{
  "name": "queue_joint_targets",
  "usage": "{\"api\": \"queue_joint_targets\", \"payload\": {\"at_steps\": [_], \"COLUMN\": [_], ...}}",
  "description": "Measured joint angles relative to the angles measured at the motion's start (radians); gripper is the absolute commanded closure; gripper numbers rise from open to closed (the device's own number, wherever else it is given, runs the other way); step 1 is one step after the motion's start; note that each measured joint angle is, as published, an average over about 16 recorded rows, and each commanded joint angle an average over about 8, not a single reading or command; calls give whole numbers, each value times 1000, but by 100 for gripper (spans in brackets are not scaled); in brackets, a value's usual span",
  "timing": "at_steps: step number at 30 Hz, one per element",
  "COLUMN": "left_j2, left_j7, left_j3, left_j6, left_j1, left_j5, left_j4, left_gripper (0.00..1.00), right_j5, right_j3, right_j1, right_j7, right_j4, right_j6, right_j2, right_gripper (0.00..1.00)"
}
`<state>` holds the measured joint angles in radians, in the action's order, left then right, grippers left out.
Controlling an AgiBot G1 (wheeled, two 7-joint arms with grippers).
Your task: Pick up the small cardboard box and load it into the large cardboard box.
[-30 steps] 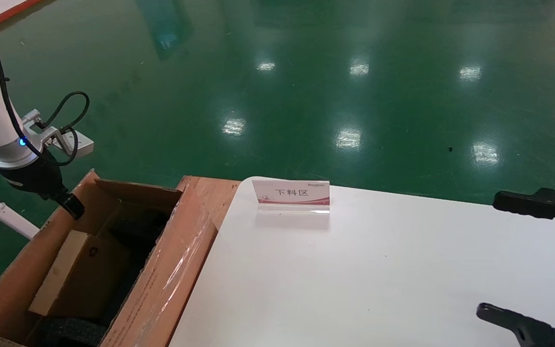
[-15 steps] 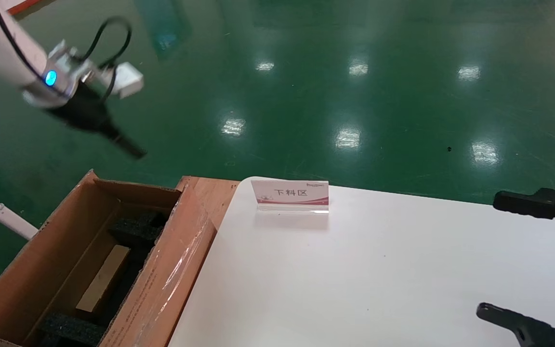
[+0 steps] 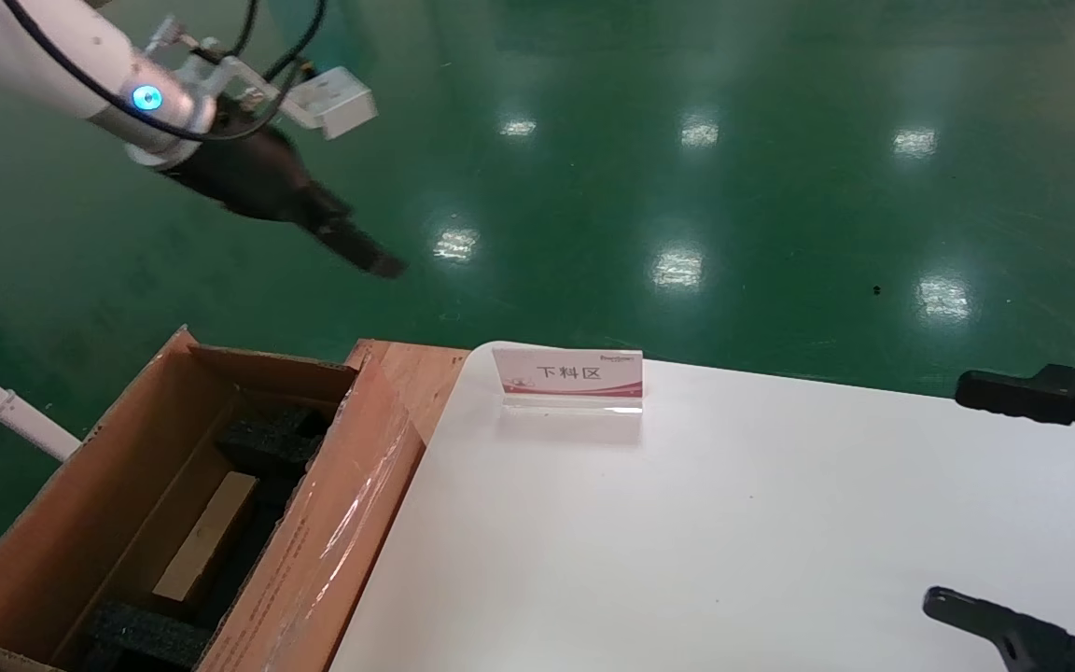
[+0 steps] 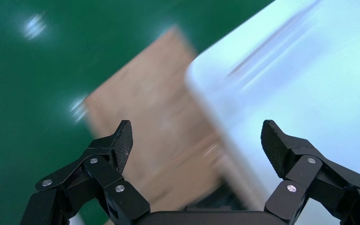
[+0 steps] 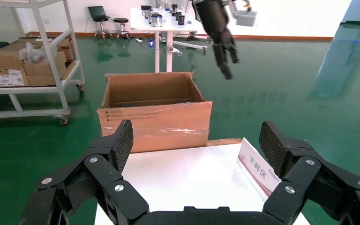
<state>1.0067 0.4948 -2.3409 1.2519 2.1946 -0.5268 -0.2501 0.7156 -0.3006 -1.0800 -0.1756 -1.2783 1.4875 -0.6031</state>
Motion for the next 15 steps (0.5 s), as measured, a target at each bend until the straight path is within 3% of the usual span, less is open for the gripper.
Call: {"api": "queue_joint_targets", "payload": {"at_steps": [15], "left_j2": [-100], "left_j7": [-78], "left_j3": [524], "left_j6": [63], "left_j1": [-283], "left_j5": [-51], "left_j4": [-264], "left_gripper": [0], "right_j5": [2], "right_j3": [4], "right_j1": [1], "right_j7": [-2], "right_j4": [-1], "right_j6": [1], "right_j2": [-1], "right_gripper": [0]}}
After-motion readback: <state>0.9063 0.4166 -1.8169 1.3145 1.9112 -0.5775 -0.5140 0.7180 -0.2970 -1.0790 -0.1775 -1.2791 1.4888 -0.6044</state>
